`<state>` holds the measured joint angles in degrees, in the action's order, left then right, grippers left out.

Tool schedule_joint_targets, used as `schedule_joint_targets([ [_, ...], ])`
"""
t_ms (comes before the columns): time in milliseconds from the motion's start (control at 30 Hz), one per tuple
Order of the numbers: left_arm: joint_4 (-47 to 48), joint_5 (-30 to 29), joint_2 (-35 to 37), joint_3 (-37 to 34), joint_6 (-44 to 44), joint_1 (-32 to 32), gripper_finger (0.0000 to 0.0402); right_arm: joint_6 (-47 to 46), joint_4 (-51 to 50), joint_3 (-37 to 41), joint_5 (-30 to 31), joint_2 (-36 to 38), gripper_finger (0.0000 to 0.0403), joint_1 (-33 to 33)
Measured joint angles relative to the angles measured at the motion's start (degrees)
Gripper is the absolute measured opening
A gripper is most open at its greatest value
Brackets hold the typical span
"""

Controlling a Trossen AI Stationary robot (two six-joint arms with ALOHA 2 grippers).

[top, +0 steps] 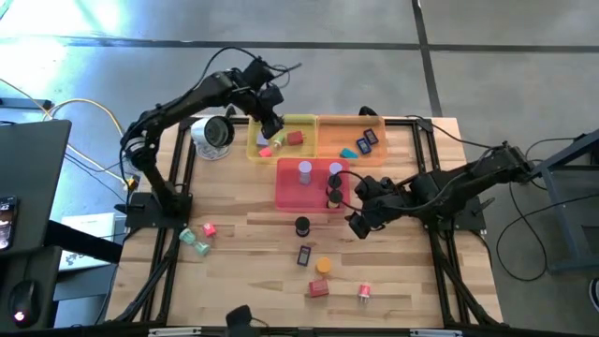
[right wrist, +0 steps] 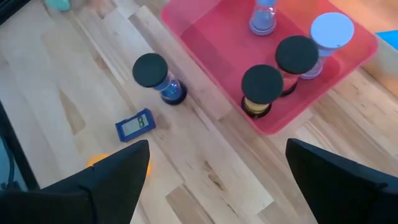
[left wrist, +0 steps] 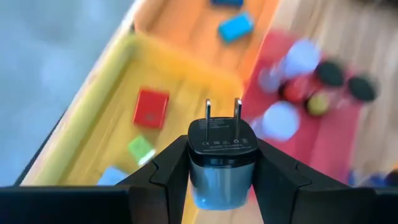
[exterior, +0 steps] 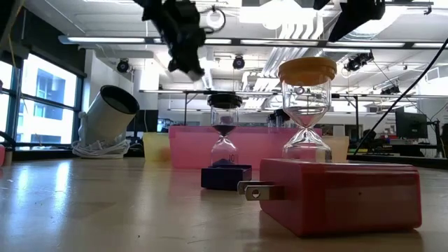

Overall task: Pick & Place Office items
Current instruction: Put the white charger adapter into the yellow bin

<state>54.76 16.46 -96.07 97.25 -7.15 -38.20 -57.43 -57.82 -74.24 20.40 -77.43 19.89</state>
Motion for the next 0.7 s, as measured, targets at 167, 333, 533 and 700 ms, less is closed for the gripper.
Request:
schedule_joint_targets([
  [167,4.41,-0.63,-5.49,0.06,-6.47,-0.56,0.0139,0.04,-0.02,0.00,-0.02,0.00,0.0366,-1.80],
  [333,5.20,-4.77,-11.11,0.04,-8.71,-0.02,0.0139,0.51,-0.04,0.00,-0.99,0.00,0.0366,-3.28],
  [533,5.24,-6.26,-16.33,0.02,-9.88,2.30,0.0139,0.63,-0.03,0.00,-1.09,0.00,0.0366,-3.97],
  [700,5.22,-7.97,-18.77,0.02,-13.01,3.75,0.0139,0.64,-0.43,0.00,-1.09,0.00,0.0366,-3.95],
])
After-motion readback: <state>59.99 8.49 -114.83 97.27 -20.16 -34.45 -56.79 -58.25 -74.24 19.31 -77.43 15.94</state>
